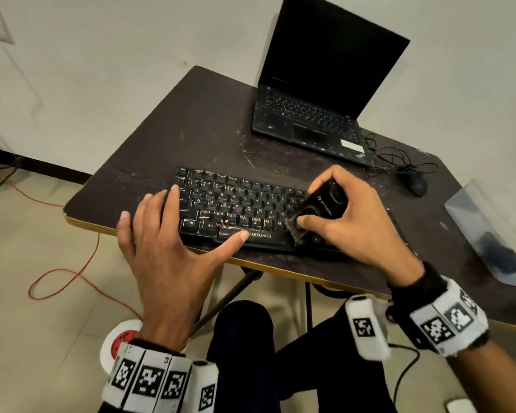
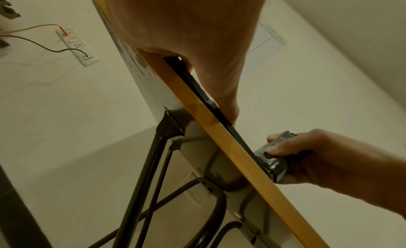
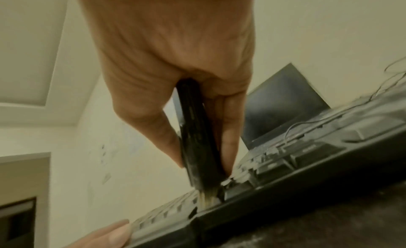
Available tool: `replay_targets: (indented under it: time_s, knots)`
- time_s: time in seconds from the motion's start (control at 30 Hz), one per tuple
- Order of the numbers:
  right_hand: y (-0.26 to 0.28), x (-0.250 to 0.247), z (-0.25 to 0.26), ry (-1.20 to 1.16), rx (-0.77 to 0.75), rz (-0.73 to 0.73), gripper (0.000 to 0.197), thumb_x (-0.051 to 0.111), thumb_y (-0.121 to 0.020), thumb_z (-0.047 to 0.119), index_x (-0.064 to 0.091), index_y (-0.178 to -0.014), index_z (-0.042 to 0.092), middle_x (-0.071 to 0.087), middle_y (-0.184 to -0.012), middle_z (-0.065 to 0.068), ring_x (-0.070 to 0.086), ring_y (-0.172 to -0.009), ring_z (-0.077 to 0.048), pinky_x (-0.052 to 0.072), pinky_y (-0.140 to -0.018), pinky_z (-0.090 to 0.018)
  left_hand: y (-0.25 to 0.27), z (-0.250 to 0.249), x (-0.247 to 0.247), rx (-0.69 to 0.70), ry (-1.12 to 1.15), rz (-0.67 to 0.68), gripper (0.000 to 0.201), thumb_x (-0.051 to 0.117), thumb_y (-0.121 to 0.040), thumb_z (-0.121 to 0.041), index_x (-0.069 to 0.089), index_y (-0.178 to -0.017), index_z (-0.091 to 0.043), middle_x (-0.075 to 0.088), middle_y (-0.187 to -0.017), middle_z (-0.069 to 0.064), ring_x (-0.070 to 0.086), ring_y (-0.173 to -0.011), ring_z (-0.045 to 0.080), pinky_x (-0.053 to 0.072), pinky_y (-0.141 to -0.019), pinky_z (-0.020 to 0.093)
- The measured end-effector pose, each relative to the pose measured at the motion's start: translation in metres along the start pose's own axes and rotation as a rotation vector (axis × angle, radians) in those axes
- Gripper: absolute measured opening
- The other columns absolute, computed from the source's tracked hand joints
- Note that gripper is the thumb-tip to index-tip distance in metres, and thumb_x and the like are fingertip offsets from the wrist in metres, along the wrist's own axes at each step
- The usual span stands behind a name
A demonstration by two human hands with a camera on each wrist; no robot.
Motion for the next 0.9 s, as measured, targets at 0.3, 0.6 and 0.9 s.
replay_targets:
  time_s: [0.3, 0.6, 0.9]
  knots:
    - [0.007, 0.010, 0.013, 0.000, 0.011, 0.024, 0.041, 0.092, -0.075, 0.016, 0.060, -0.097, 0.031, 0.071, -0.079, 0.005, 0.069, -0.072, -0.013, 0.056, -0.067, -0.038, 0.000, 0.000, 0.000, -0.007, 0.006, -0.010, 0.120, 0.055, -0.066, -0.095, 0.045, -0.153, -0.013, 0.047, -0.154, 0.009, 0.031, -0.153, 0.024, 0.004, -0.128, 0.043]
    - [-0.006, 0.030, 0.037, 0.023, -0.062, 0.144, 0.041, 0.091, -0.074, 0.016, 0.060, -0.098, 0.031, 0.072, -0.081, 0.005, 0.070, -0.072, -0.012, 0.058, -0.068, -0.040, 0.000, 0.001, -0.002, -0.007, -0.003, -0.018, 0.119, 0.056, -0.067, -0.094, 0.045, -0.153, -0.012, 0.047, -0.154, 0.009, 0.032, -0.153, 0.023, 0.005, -0.129, 0.044]
    - [-0.016, 0.029, 0.034, 0.077, -0.115, 0.183, 0.042, 0.091, -0.075, 0.019, 0.060, -0.100, 0.031, 0.073, -0.085, 0.003, 0.072, -0.076, -0.016, 0.059, -0.072, -0.046, 0.001, 0.000, -0.001, 0.006, -0.026, -0.012, 0.119, 0.055, -0.068, -0.094, 0.045, -0.153, -0.012, 0.048, -0.154, 0.009, 0.032, -0.153, 0.024, 0.007, -0.129, 0.045]
Point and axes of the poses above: each hand's wrist, its own y-axis away from the middle knuckle, its own x-axis out of the palm, z = x × y, the point moved 7 cm from there along -y, towards the middle knuckle
